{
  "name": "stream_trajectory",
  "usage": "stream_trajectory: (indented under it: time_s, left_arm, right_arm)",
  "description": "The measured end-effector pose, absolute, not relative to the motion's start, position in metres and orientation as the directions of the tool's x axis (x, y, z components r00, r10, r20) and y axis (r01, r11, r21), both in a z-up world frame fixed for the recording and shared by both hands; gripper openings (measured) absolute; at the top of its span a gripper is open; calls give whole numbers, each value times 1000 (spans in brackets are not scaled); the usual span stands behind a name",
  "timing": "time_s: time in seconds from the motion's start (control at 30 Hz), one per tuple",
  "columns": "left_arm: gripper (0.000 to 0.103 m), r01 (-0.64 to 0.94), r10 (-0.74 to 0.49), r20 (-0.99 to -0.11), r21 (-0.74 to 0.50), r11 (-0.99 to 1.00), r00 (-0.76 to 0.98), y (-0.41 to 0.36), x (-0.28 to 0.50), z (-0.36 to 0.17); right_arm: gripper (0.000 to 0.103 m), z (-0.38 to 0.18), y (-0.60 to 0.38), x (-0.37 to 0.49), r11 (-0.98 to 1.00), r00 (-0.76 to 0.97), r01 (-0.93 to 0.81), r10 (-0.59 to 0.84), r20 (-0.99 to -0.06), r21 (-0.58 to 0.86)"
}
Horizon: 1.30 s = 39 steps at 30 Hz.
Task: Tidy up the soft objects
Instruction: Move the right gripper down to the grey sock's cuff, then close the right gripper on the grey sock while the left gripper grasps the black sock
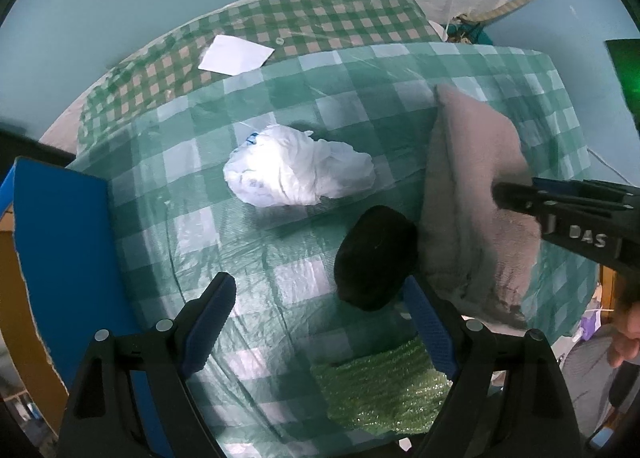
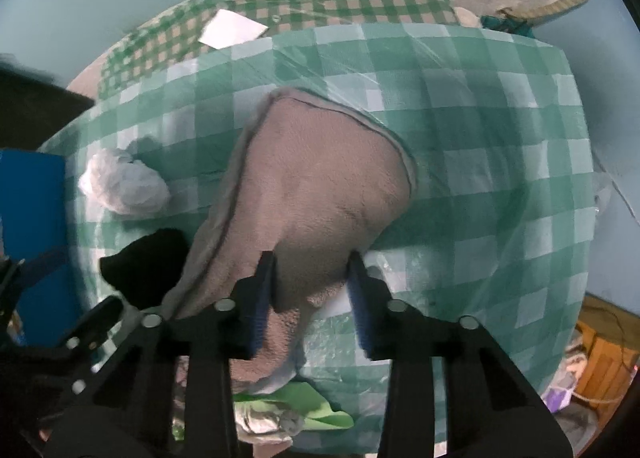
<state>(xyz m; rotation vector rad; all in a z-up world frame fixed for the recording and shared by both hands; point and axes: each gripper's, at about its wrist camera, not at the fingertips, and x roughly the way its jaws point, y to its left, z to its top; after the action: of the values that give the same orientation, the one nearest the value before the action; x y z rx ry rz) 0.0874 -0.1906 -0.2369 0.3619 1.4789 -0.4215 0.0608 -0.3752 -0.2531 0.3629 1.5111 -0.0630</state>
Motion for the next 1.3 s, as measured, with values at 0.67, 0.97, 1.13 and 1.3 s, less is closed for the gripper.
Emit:
stream_trajectory:
  time_s: [0.67, 0.97, 1.13, 1.3]
  left_arm:
    - [51, 452, -59, -997, -78, 889, -56, -211, 96, -261]
    - [24, 509, -66, -997, -74, 858, -34, -209, 81, -248]
    - [23, 526, -63, -998, -54, 849, 0, -200, 70, -235]
    - [23, 507, -81, -996, -53, 860, 35, -188, 63, -215]
  right_arm:
    - [24, -229, -410, 40, 897, 146, 321, 270, -952, 303]
    - [21, -207, -401, 39, 921, 190, 247, 258, -947, 300]
    - [19, -192, -396, 36, 935, 211, 204, 247, -946, 290]
    - [18, -176, -387, 32, 945, 235, 162, 242, -942, 283]
